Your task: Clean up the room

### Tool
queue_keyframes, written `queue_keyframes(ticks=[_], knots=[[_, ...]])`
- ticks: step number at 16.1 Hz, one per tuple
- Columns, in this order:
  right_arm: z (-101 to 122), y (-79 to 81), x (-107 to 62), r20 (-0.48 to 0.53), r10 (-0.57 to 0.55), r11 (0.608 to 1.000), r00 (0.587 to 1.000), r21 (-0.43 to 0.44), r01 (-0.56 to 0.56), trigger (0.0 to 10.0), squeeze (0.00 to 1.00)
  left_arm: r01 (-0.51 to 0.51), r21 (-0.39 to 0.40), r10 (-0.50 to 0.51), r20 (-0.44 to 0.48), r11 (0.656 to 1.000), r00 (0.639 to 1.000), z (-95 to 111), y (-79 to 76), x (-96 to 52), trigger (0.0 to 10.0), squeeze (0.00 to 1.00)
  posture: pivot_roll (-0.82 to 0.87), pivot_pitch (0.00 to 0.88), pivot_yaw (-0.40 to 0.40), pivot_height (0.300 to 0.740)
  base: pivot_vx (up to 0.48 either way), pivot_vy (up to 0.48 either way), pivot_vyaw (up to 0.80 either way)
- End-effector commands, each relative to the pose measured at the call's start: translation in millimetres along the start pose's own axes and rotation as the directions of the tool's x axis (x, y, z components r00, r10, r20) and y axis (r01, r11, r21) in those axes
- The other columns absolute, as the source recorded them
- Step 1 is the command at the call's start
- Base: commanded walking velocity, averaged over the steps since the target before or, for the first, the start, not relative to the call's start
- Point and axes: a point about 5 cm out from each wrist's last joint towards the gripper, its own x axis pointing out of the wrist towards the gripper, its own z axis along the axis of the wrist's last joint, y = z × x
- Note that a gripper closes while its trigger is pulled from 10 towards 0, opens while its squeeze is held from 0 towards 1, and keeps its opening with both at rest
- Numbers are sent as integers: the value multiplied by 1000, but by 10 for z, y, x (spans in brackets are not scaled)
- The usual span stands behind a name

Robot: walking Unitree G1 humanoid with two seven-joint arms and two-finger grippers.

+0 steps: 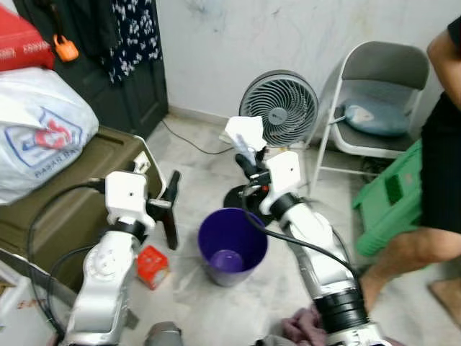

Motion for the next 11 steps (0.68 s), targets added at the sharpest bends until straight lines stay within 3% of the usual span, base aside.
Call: queue_keyframes(ticks=[1, 6, 11], knots=[[25, -4, 34, 5, 15, 1000, 1000, -8, -15, 10000, 0, 39, 19, -40, 14, 999, 999, 49, -63, -35, 10000, 0, 91, 0, -77, 740, 0, 0, 0], [32, -22, 57, 14, 0, 1000, 1000, -9, 0, 10000, 0, 67, 39, -69, 33, 997, 997, 110, -154, -6, 10000, 0, 88, 0, -72, 740, 0, 0, 0], [19, -112, 7, 3, -67, 998, 998, -12, 67, 10000, 0, 143, 12, -143, 59, 990, 988, 147, -246, 26, 10000, 0, 61, 0, -58, 740, 0, 0, -659]])
